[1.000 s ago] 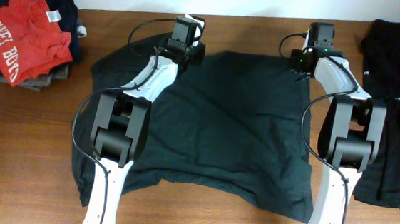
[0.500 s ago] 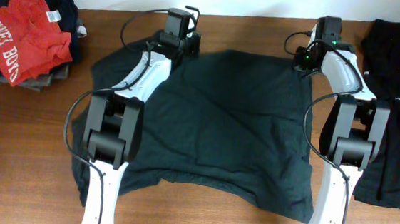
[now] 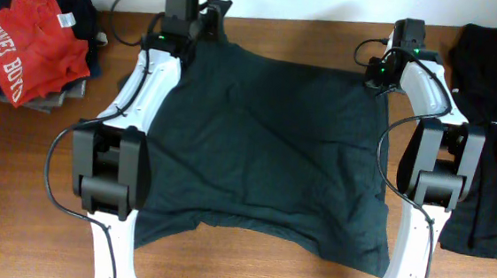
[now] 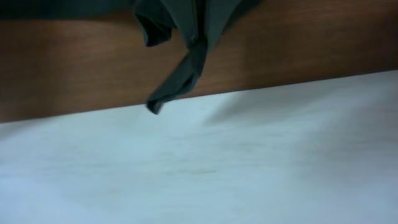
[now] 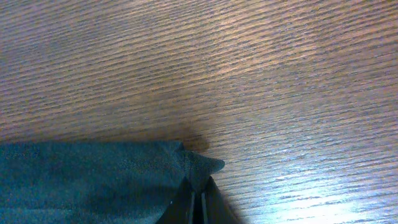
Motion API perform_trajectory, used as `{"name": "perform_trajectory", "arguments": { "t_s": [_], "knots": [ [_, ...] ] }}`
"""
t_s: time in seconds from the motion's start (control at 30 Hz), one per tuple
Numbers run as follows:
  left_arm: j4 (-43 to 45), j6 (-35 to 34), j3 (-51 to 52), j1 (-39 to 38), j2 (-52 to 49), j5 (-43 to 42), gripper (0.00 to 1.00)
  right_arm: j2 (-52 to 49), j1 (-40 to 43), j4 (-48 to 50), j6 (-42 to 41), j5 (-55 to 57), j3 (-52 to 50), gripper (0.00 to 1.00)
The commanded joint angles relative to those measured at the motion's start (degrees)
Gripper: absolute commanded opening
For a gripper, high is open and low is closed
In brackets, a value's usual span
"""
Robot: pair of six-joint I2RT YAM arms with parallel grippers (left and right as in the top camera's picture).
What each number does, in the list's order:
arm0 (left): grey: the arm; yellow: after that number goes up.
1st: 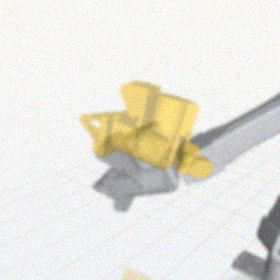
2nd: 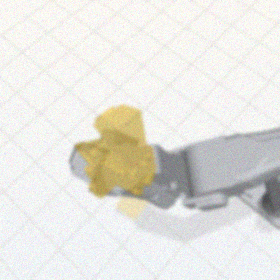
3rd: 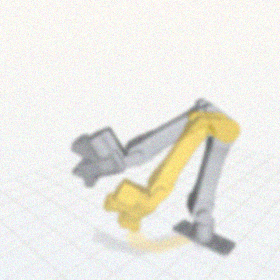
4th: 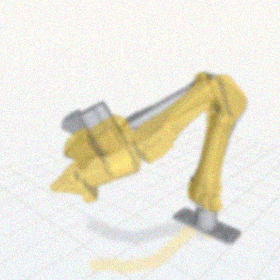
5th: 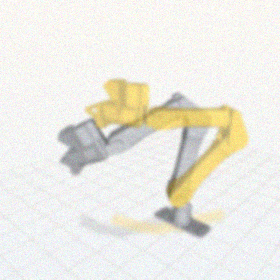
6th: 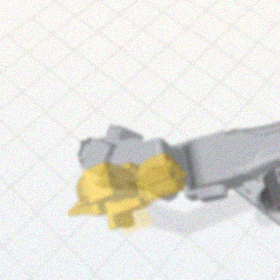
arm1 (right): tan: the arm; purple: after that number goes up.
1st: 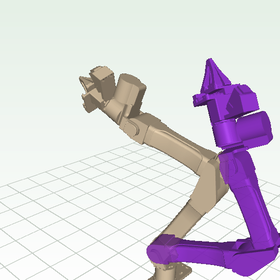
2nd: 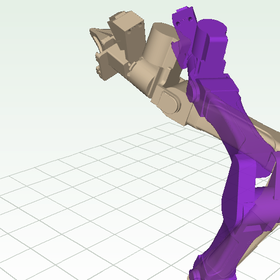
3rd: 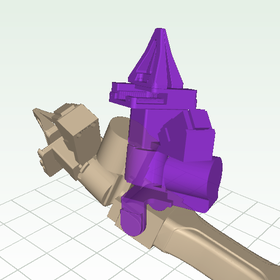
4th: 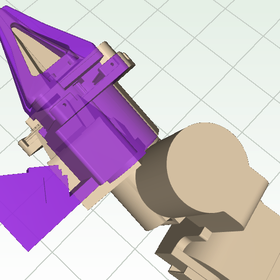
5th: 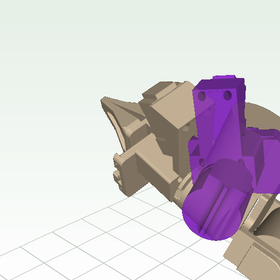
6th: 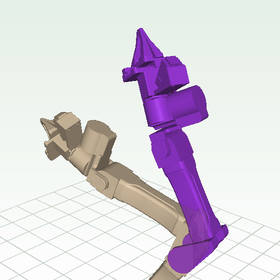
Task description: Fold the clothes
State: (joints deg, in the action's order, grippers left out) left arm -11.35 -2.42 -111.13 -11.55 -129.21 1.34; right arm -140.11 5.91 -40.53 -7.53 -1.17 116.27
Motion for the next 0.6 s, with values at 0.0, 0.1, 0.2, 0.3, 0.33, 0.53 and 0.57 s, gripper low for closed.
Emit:
{"name": "perform_trajectory", "arguments": {
  "t_s": [0.0,0.1,0.2,0.3,0.33,0.53,0.57],
  "knots": [
    [0.11,0.35,-1.22,1.27,1.97,-0.02,0.0,0.5,0.28,-0.96,-0.44,-0.31,1.2,0.04],
    [-1.2,0.35,-1.22,2.27,2.45,-0.02,0.0,1.97,0.28,-1.29,-0.44,-0.28,1.2,0.04],
    [-4.55,0.35,-1.22,2.58,3.43,-0.04,0.03,4.57,0.28,-2.19,-0.44,-0.28,1.2,0.04],
    [-6.97,0.35,-1.22,2.58,4.28,-0.02,0.03,6.12,0.28,-3.08,-0.44,-0.07,1.2,0.04],
    [-7.96,0.35,-1.22,2.58,4.74,-0.02,0.03,6.6,0.31,-3.43,-0.44,-0.04,1.2,0.04],
    [-12.79,0.37,-1.22,2.91,6.97,0.02,0.03,11.19,0.74,-5.97,-0.46,0.15,1.4,0.04],
    [-13.73,0.37,-1.22,2.99,7.21,0.0,0.02,11.85,0.87,-6.58,-0.46,0.15,1.4,0.04]
  ]
}}
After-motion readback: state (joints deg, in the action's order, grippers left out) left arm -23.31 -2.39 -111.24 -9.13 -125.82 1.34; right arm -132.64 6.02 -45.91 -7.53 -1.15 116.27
